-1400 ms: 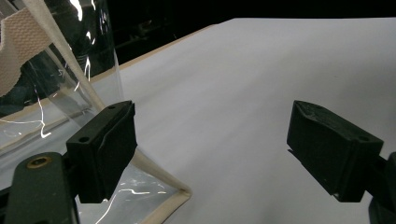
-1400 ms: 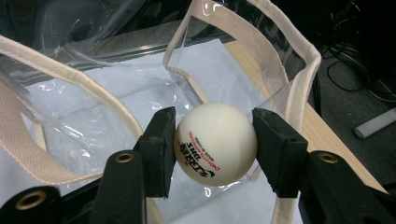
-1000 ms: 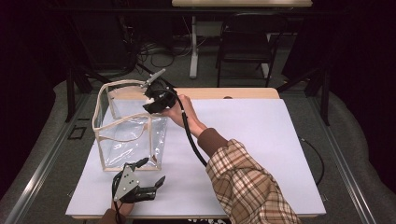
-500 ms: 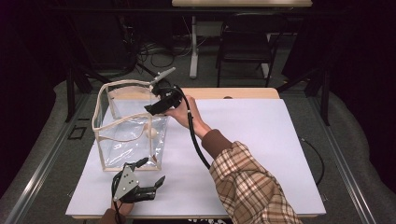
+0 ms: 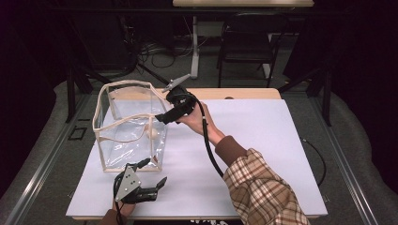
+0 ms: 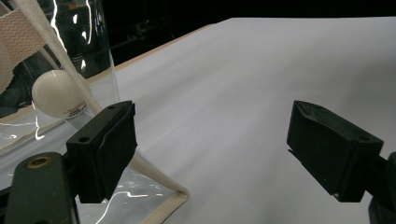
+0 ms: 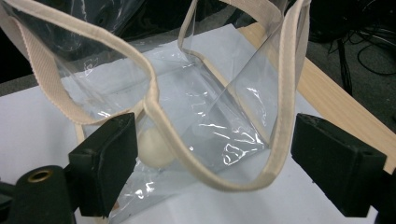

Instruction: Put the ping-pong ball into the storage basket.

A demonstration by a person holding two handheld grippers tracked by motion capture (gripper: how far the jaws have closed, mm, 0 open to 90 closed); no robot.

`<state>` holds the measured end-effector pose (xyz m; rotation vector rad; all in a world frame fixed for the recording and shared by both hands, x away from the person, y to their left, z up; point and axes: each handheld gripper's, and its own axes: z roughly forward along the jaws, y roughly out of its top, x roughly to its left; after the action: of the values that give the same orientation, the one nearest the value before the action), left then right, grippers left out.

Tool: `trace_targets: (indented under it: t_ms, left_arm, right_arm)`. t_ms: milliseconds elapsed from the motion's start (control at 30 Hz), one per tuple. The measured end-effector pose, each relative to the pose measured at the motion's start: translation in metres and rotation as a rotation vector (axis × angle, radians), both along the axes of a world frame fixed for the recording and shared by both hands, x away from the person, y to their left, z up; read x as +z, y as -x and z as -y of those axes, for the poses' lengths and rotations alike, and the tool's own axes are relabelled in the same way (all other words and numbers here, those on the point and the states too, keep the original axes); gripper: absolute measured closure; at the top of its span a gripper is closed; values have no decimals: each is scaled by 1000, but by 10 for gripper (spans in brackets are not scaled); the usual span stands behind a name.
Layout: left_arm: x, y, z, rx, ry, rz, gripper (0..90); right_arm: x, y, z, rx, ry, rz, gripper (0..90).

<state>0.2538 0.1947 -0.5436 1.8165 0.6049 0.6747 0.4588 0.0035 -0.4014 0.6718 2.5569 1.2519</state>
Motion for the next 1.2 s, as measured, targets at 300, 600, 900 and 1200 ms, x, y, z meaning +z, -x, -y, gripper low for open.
trace_targets:
  t_ms: [300, 600, 900, 1200]
  left_arm:
    - [-1, -2, 1, 7, -5, -7, 159]
    - [-1, -1, 1, 6, -4, -8, 159]
    - [-1, 0, 0, -3, -13, -10, 159]
    - [-1, 1, 0, -5, -12, -7, 159]
  right_arm:
    - [-6, 7, 19, 1, 6, 3, 112]
    - [-15, 18, 32, 10, 41, 8, 91]
    - [-23, 31, 47, 14, 33, 12, 63]
    - [-32, 46, 62, 22, 74, 25, 50]
